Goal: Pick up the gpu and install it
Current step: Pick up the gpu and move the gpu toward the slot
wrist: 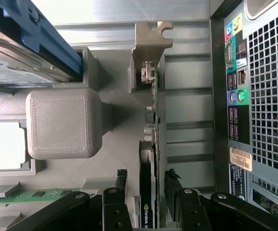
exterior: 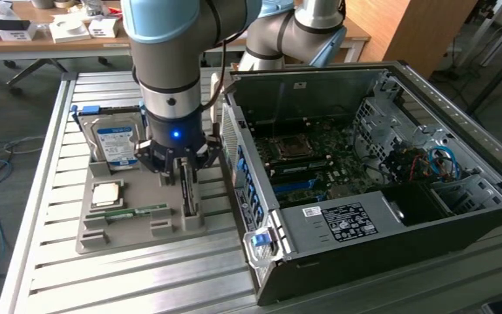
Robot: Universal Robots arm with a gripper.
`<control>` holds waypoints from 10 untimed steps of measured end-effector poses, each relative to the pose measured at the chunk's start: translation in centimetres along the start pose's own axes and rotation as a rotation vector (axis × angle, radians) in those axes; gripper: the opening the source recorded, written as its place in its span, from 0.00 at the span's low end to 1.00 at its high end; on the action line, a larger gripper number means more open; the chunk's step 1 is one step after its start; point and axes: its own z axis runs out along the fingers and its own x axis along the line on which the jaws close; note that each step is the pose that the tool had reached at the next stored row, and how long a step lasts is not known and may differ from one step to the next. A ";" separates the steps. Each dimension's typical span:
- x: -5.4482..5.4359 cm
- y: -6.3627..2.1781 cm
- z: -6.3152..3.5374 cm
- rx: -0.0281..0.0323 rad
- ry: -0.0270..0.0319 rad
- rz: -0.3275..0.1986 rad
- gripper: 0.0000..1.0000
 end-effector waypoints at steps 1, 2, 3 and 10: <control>0.0 0.00 0.07 -0.0001 -0.0001 0.000 0.44; 0.0 0.00 0.14 -0.0001 -0.0001 0.000 0.44; 0.0 -0.01 0.16 0.0001 0.0000 0.000 0.44; 0.0 -0.01 0.24 0.0000 0.0000 0.000 0.44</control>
